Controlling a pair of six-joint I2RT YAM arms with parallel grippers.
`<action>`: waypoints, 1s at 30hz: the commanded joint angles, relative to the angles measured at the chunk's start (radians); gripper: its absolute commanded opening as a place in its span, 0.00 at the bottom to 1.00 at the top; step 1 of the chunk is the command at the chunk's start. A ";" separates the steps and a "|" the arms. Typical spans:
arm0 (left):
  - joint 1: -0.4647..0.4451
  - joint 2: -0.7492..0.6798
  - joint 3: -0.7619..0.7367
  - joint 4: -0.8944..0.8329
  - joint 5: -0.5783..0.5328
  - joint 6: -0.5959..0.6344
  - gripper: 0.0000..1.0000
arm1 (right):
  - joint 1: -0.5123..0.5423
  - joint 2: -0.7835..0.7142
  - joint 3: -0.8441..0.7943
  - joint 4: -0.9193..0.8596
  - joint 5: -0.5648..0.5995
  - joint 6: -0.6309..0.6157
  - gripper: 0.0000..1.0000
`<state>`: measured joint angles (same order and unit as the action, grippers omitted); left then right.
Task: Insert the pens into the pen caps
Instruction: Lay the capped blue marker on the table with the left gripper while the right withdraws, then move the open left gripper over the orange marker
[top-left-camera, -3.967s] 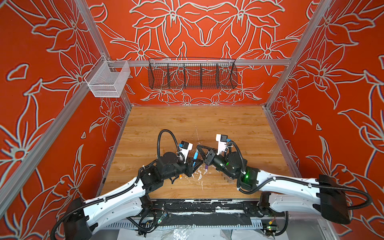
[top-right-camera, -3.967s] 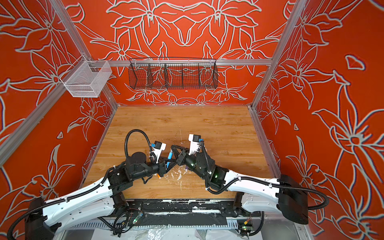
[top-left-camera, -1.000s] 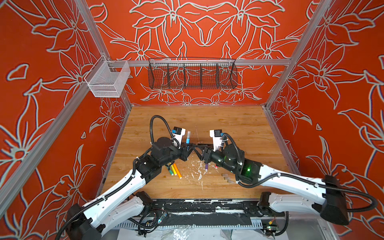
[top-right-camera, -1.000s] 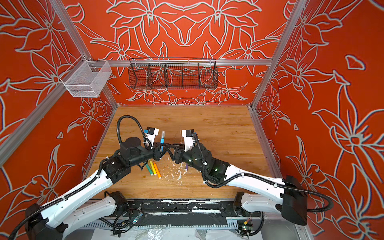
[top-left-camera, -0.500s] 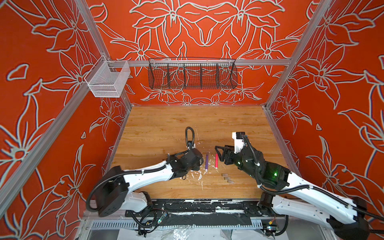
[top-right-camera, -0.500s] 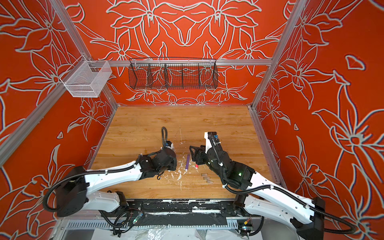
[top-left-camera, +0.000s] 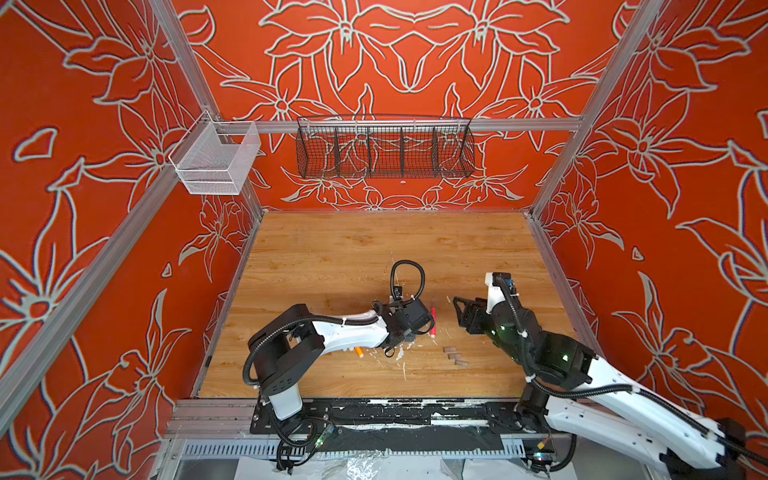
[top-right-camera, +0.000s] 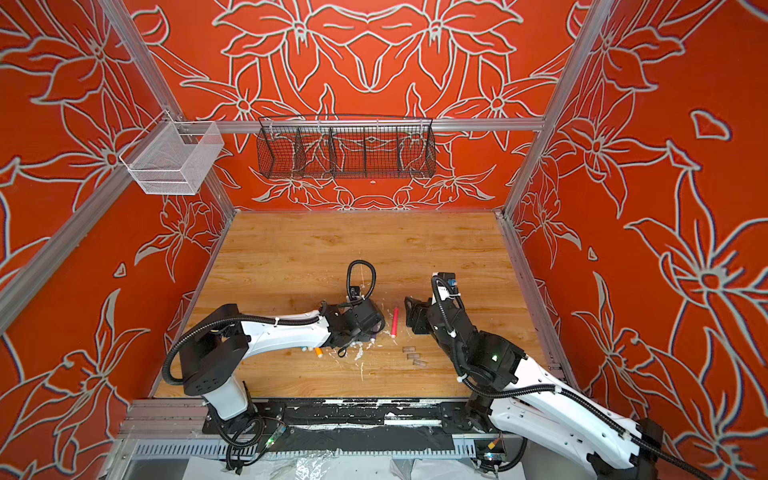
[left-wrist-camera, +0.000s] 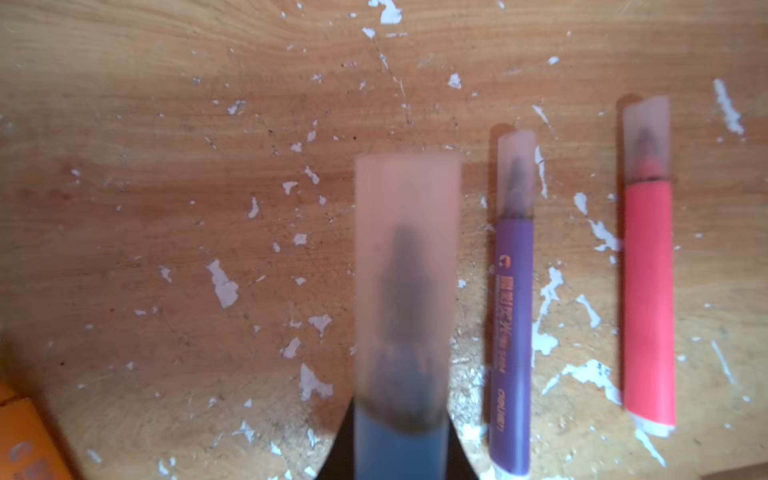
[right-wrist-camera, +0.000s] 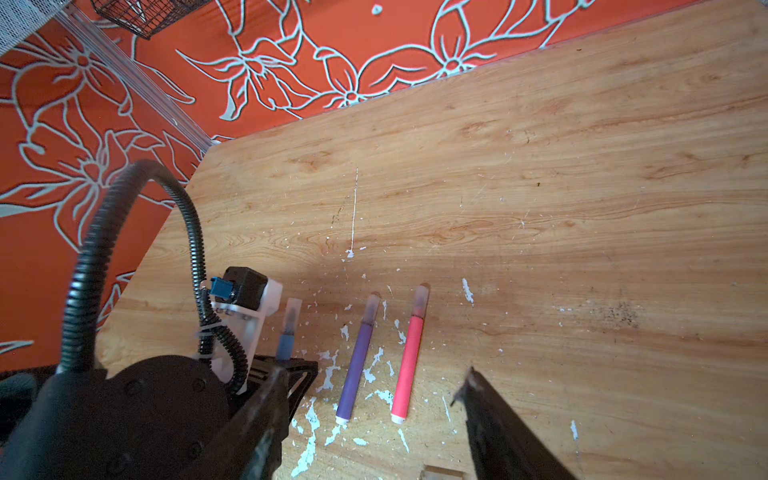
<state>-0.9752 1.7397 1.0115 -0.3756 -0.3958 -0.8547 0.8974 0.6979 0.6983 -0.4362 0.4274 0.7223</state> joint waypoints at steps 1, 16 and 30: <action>0.003 0.049 0.031 -0.016 -0.018 -0.020 0.06 | -0.005 0.006 0.013 -0.051 0.010 0.014 0.69; 0.011 0.059 0.065 -0.039 -0.027 -0.021 0.52 | -0.008 -0.059 -0.026 -0.045 -0.052 0.027 0.68; 0.030 -0.415 -0.024 -0.477 -0.249 -0.208 0.56 | -0.008 0.059 0.007 0.058 -0.190 -0.006 0.67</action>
<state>-0.9543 1.3594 1.0523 -0.6849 -0.5743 -0.9424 0.8955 0.7494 0.6895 -0.4278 0.2752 0.7322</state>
